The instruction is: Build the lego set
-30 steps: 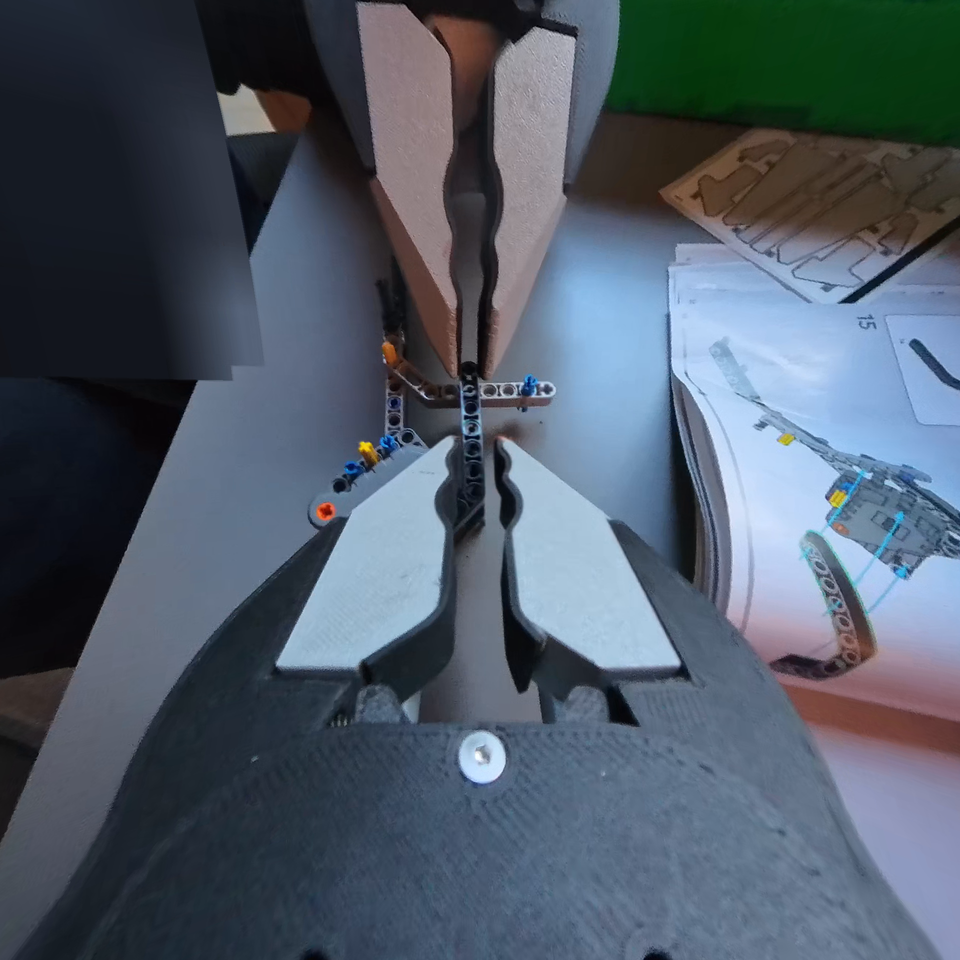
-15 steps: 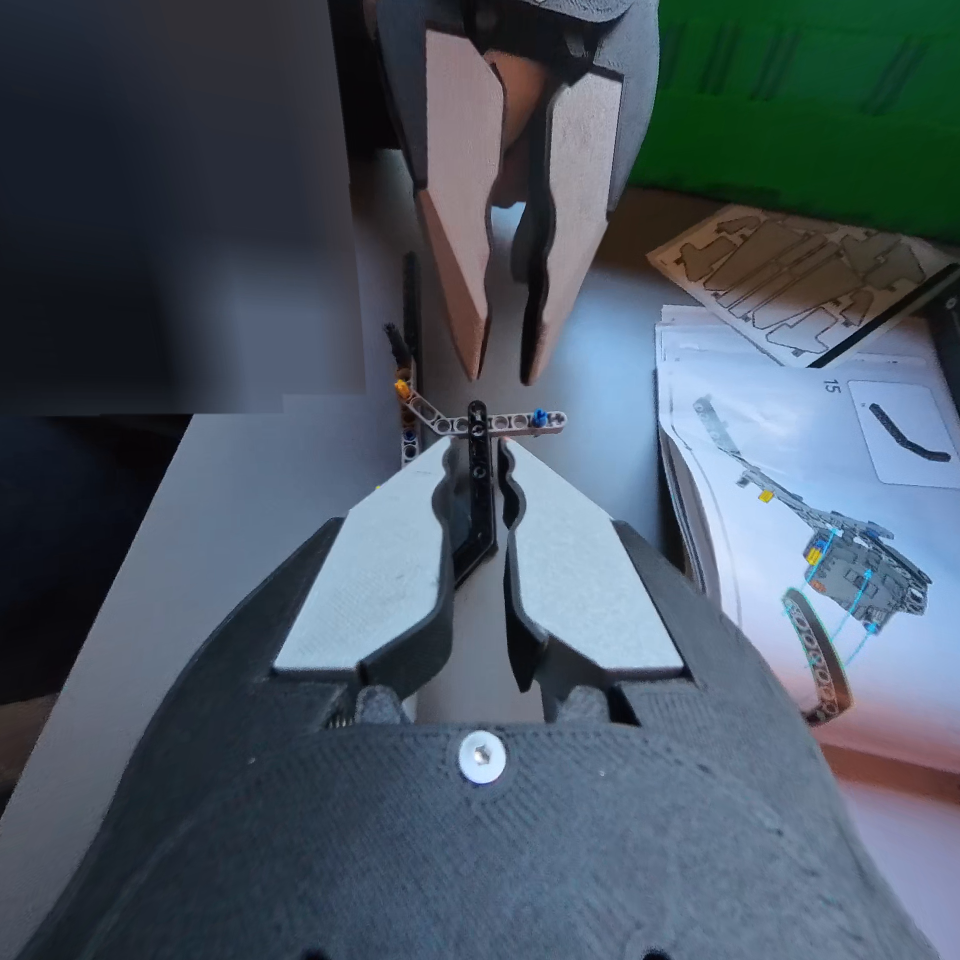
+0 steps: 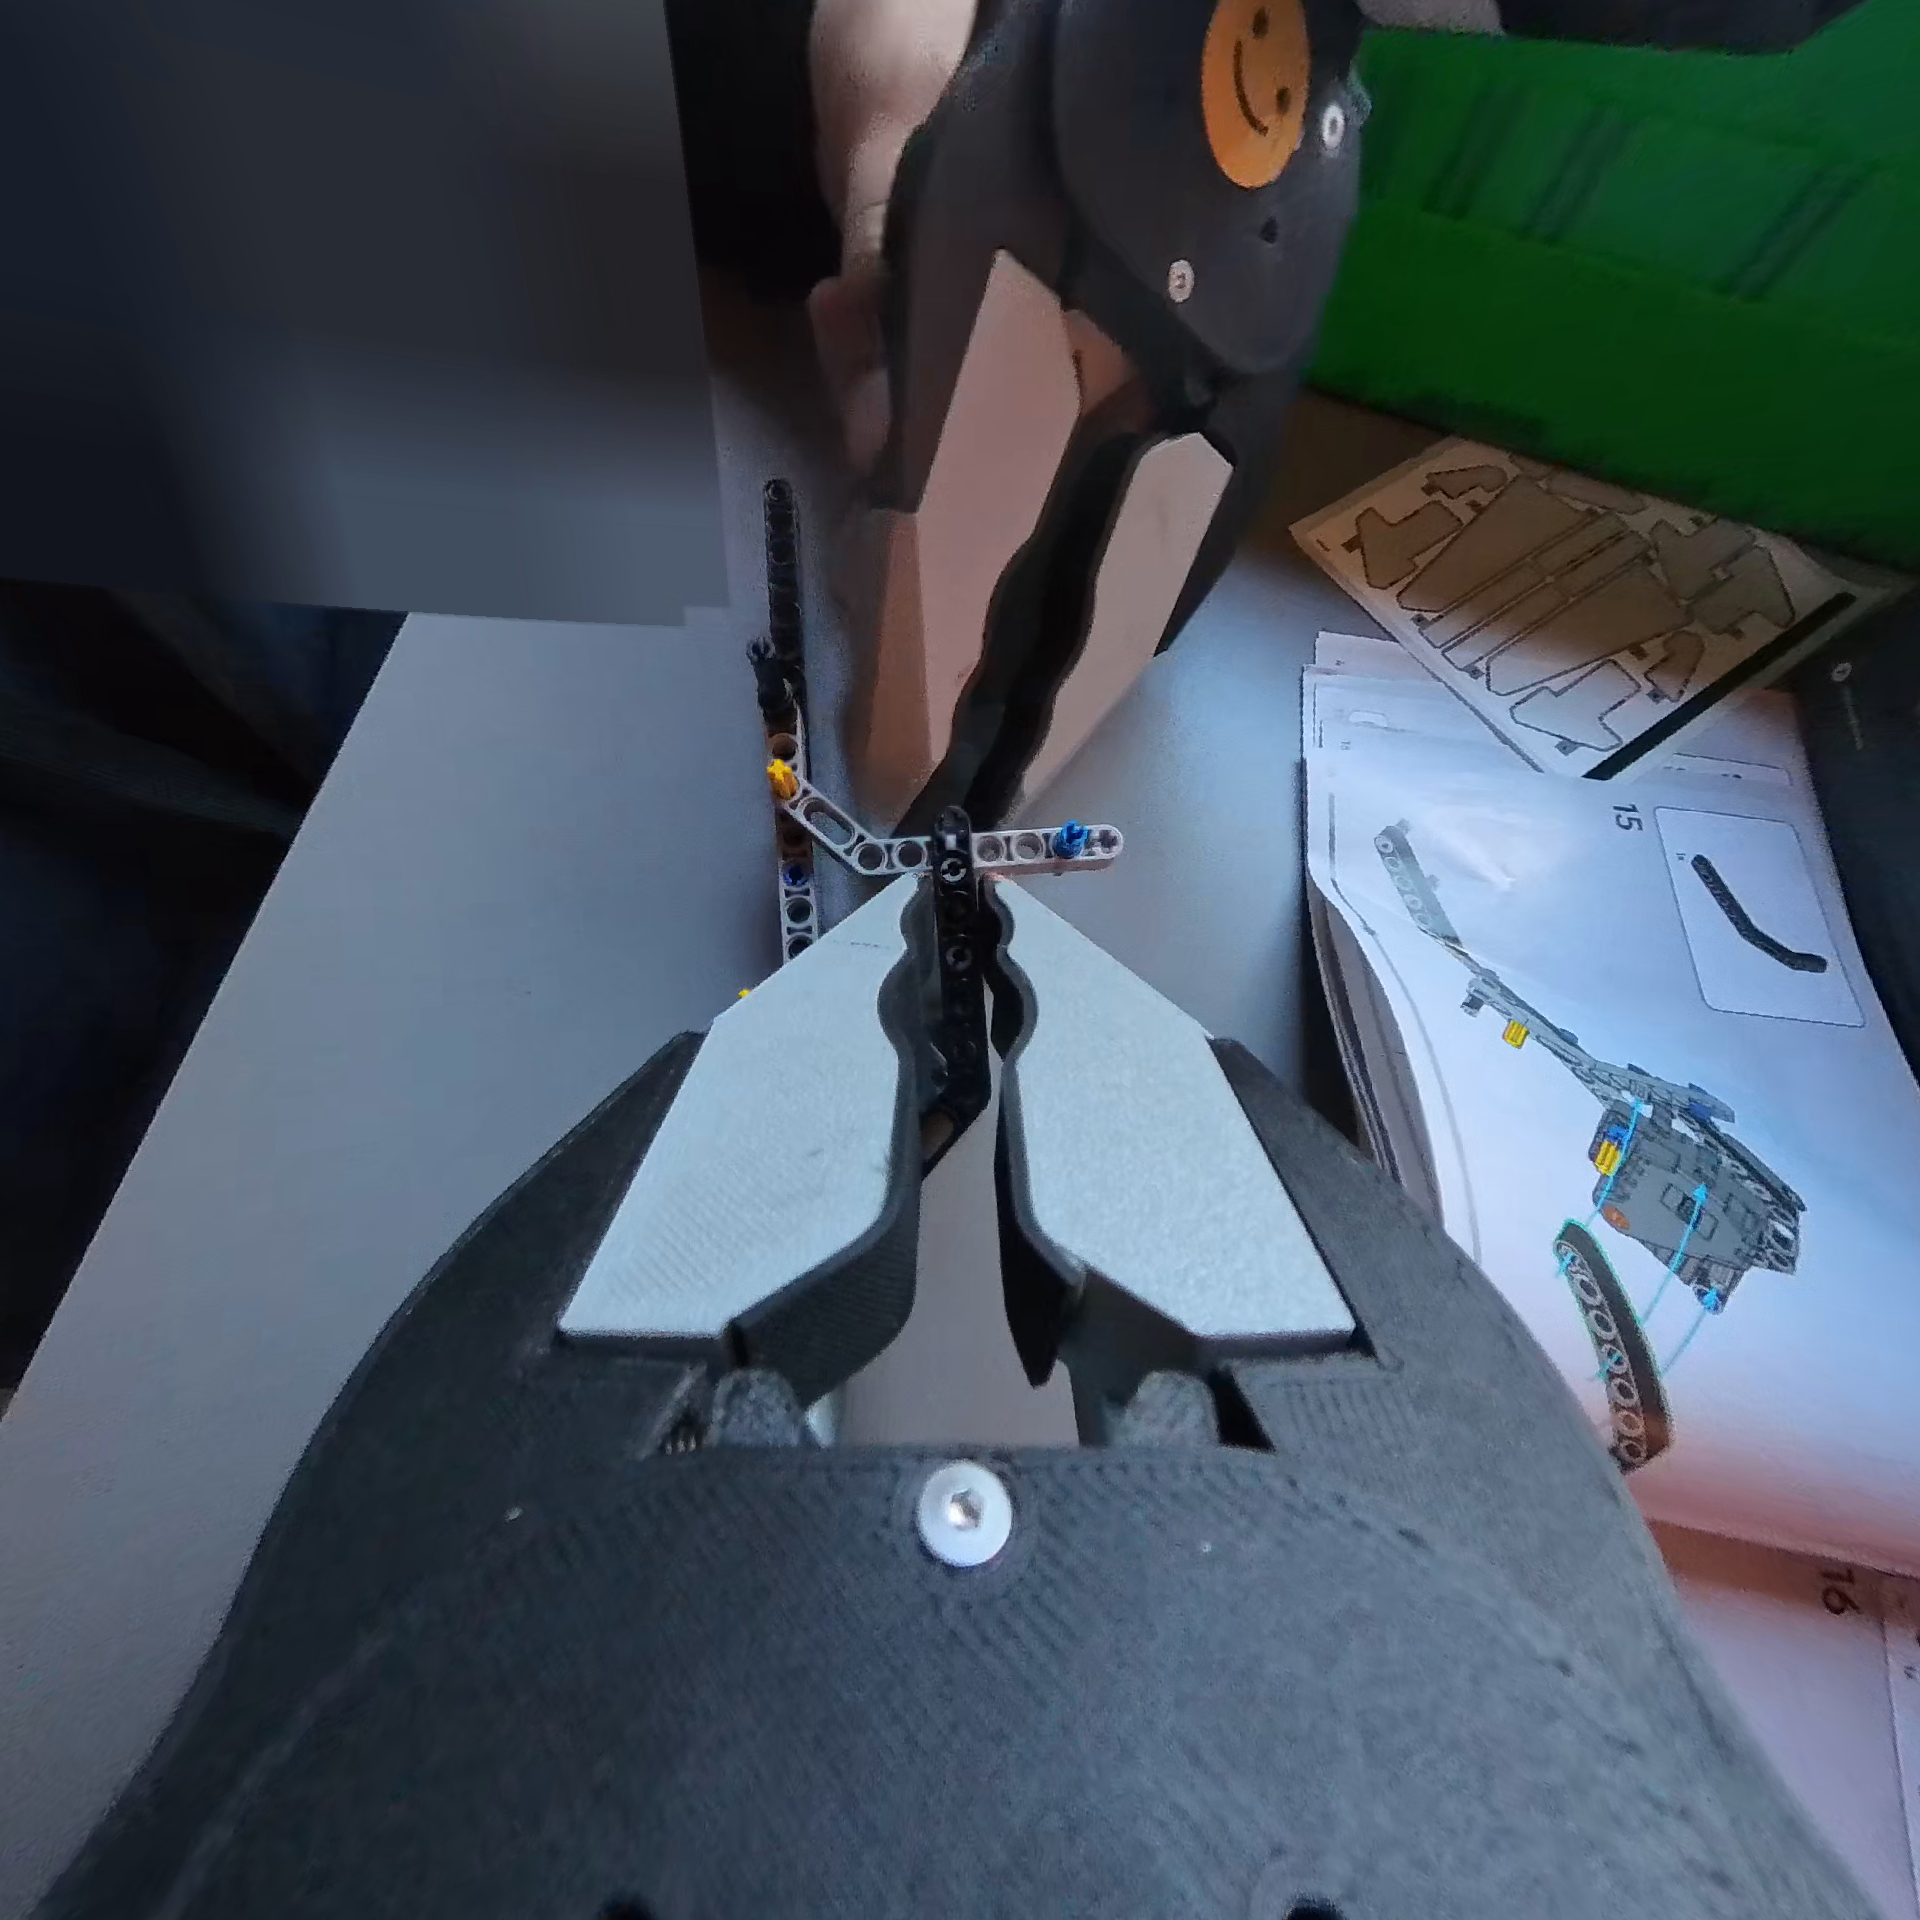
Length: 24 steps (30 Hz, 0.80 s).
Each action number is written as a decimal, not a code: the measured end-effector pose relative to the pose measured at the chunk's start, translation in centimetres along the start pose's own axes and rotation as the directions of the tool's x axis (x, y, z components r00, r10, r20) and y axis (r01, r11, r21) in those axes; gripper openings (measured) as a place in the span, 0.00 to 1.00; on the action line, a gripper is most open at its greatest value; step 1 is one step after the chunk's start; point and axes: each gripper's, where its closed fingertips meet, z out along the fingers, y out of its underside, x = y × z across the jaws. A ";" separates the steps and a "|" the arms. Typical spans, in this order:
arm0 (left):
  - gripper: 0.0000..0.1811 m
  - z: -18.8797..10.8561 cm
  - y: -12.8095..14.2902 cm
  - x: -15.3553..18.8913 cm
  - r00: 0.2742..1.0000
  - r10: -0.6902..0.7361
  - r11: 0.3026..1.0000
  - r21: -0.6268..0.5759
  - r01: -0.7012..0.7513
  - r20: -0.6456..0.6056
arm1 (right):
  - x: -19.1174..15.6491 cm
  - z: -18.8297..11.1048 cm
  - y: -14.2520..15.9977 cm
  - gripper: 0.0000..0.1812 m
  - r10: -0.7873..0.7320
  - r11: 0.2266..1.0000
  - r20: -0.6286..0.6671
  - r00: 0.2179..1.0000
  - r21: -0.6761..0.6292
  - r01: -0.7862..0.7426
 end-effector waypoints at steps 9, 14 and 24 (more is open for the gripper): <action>0.18 -0.2 -1.1 1.1 0.970 -0.161 0.984 0.046 0.172 -0.180 | -0.1 -0.4 0.1 0.02 0.004 0.999 0.004 1.000 0.043 -0.004; 0.17 -0.2 -1.5 1.0 0.958 -0.204 0.974 0.062 0.220 -0.200 | -0.1 -0.5 0.1 0.02 0.026 0.997 0.020 0.999 0.078 -0.028; 0.24 -0.9 -2.5 1.5 0.920 -0.250 0.951 0.104 0.292 -0.303 | -0.1 -1.2 0.4 0.02 0.048 0.991 0.004 0.999 0.124 -0.048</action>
